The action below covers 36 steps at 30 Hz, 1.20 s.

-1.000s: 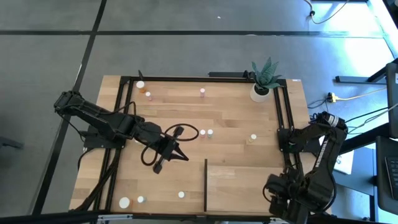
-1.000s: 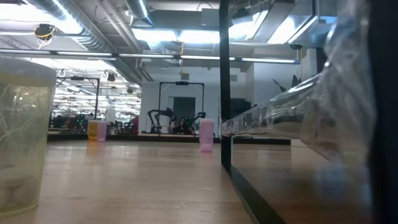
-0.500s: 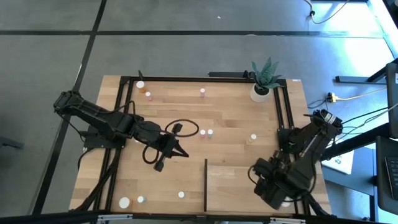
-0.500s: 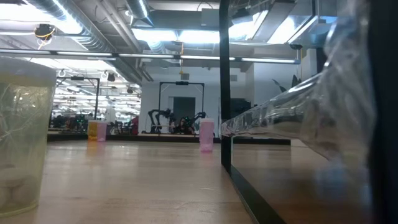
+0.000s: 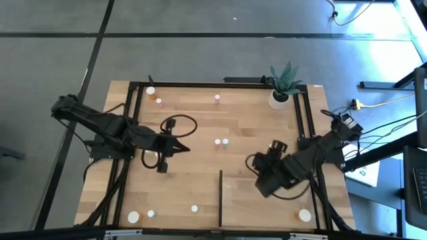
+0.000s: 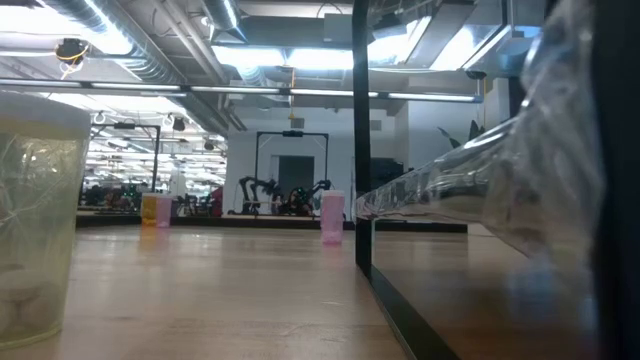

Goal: Pick and place medicine bottles onto shelf by color
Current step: Put the middle right yellow pill bottle on the shelf

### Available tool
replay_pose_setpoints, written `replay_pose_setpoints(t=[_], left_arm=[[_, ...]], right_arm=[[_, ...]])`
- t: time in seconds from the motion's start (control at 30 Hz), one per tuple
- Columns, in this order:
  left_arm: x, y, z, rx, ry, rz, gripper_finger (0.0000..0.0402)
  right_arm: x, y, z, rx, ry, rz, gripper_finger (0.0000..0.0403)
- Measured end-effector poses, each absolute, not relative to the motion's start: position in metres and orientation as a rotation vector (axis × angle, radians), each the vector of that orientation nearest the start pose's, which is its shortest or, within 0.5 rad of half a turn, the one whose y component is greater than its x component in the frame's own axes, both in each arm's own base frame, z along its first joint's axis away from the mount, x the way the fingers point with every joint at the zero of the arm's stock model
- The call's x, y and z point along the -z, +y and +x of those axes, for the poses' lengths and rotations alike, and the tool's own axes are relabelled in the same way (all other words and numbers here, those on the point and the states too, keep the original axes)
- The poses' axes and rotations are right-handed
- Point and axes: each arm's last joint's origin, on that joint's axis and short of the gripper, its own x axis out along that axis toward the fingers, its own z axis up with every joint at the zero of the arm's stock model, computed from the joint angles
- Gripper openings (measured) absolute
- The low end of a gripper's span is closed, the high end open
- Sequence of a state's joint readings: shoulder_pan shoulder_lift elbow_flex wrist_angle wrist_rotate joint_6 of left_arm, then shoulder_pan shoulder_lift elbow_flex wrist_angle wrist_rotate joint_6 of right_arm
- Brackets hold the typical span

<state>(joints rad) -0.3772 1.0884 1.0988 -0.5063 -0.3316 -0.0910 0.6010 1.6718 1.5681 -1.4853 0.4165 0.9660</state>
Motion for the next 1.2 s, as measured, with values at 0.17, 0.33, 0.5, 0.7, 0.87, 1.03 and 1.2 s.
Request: replay_pose_setpoints(t=[0.17,0.33,0.5,0.7,0.87,1.03,1.2], left_arm=[[-0.353,-0.061,0.209,-0.056,0.517,0.086,0.0000],[-0.358,-0.044,0.209,-0.128,0.643,0.102,0.0000],[-0.359,-0.036,0.216,-0.169,0.688,0.103,0.0000],[-0.348,-0.031,0.226,-0.167,0.767,0.130,0.0000],[-0.341,-0.032,0.234,-0.129,0.801,0.118,0.0000],[-0.340,-0.032,0.235,-0.129,0.801,0.113,0.0000],[-0.341,-0.033,0.235,-0.122,0.798,0.107,0.0000]], right_arm=[[-0.306,0.134,0.272,0.388,1.305,0.042,0.0243],[-0.305,0.110,0.285,0.290,1.371,0.037,0.0240],[-0.305,0.086,0.281,0.375,1.452,0.048,0.0229],[-0.305,0.061,0.270,0.479,1.454,0.248,0.0217],[-0.296,0.044,0.254,0.577,1.475,0.381,0.0214],[-0.276,0.030,0.246,0.630,1.488,0.457,0.0214],[-0.256,0.020,0.241,0.674,1.542,0.485,0.0213]])
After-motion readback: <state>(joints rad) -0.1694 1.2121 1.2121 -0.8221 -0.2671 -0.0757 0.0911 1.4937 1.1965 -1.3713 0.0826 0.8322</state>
